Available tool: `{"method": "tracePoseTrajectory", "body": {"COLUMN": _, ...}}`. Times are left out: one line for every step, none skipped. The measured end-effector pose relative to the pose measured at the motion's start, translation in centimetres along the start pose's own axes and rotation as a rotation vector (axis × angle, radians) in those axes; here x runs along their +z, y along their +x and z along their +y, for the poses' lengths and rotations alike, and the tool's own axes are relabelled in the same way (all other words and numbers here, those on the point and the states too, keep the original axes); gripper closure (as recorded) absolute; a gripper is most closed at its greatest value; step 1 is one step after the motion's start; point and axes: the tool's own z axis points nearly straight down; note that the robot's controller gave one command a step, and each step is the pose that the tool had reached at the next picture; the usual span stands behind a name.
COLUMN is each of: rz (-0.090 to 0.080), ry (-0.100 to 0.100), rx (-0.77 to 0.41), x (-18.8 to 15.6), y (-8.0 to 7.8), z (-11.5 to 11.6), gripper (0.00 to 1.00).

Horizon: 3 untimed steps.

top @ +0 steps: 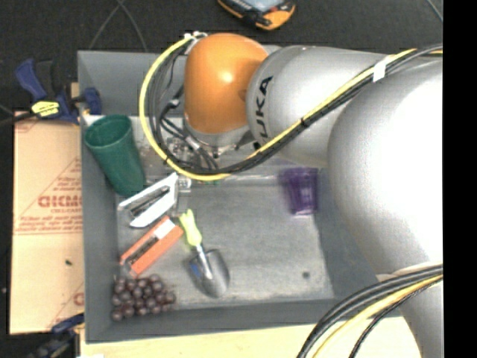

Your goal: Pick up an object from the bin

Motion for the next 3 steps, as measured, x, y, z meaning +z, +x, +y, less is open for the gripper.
{"method": "tracePoseTrajectory", "body": {"rz": 0.000, "ry": 0.000, "rx": 0.000, "x": 0.0, "y": 0.0, "z": 0.0, "gripper": 0.00}}
{"method": "tracePoseTrajectory", "body": {"rz": -0.003, "ry": 0.000, "rx": -0.150, "x": 4.6, "y": 1.9, "z": 0.3, "gripper": 0.00}}
{"method": "tracePoseTrajectory", "body": {"rz": -0.002, "ry": 0.001, "rx": -0.179, "x": 6.7, "y": 2.4, "z": -0.2, "gripper": 0.00}}
